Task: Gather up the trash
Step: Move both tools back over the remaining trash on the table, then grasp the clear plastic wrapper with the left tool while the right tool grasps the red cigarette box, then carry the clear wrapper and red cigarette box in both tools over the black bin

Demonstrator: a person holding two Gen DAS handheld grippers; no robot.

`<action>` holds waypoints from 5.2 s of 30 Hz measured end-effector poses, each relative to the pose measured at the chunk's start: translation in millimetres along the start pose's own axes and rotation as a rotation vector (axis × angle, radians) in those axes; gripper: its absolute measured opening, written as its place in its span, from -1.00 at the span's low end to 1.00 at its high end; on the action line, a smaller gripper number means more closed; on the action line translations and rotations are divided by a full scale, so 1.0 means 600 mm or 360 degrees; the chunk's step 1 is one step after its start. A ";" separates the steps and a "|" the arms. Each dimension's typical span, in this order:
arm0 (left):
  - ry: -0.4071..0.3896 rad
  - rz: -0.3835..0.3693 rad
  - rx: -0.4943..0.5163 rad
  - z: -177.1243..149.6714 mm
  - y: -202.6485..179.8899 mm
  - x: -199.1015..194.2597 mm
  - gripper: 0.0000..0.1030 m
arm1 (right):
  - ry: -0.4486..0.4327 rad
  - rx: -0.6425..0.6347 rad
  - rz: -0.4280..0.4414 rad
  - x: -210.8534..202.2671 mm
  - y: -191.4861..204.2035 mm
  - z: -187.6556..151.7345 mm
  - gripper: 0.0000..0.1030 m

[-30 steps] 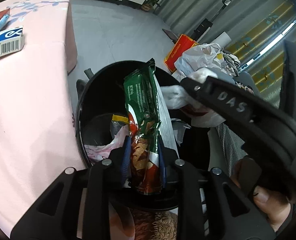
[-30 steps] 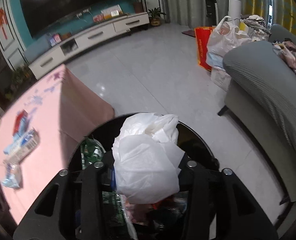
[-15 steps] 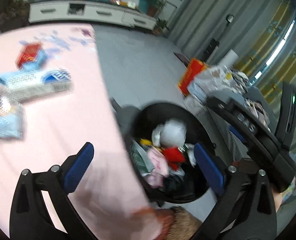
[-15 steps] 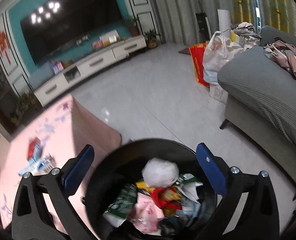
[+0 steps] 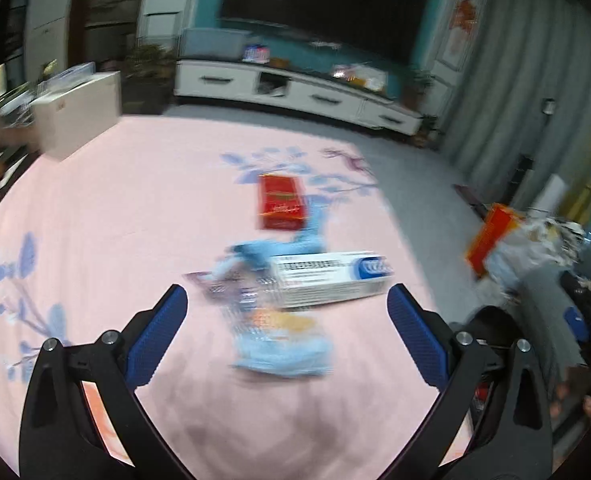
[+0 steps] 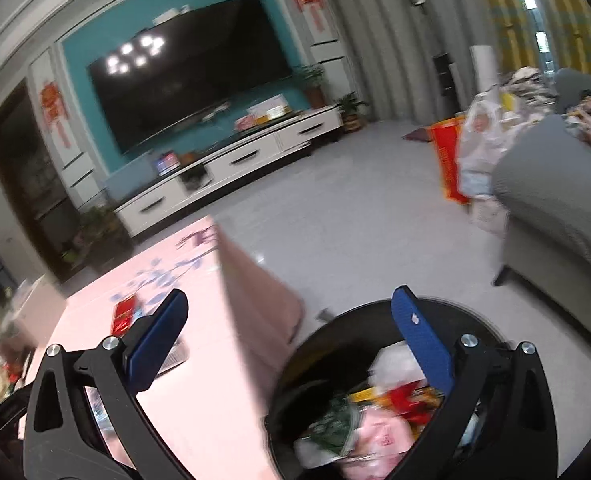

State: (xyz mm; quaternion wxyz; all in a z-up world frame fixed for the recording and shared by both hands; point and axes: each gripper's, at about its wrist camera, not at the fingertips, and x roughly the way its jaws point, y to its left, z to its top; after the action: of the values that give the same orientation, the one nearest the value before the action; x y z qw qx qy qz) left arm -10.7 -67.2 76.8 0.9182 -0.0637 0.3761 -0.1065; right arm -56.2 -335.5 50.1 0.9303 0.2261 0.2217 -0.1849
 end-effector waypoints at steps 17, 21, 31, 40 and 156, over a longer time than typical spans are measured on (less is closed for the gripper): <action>0.0013 0.0049 -0.0232 0.019 0.104 0.006 0.94 | 0.0142 -0.0364 0.0057 0.057 0.129 -0.080 0.93; 0.0013 0.0050 -0.0236 0.019 0.107 0.006 0.94 | 0.0160 -0.0405 0.0049 0.063 0.136 -0.088 0.93; 0.0043 0.0049 -0.0230 0.016 0.107 0.013 0.94 | 0.0190 -0.0453 0.0035 0.070 0.148 -0.101 0.93; 0.0122 0.0022 -0.0207 0.007 0.095 0.029 0.94 | 0.0217 -0.0451 0.0016 0.075 0.148 -0.104 0.93; 0.0336 -0.0979 0.0229 -0.115 -0.269 -0.049 -0.43 | 0.0036 0.0074 -0.0131 -0.099 -0.087 0.038 0.10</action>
State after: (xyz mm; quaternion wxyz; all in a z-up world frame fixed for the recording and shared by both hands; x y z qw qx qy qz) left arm -103.5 -218.9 79.9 0.8011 -0.0980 0.4239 -0.4111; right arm -121.6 -375.8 79.9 0.9138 0.2403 0.2371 -0.2256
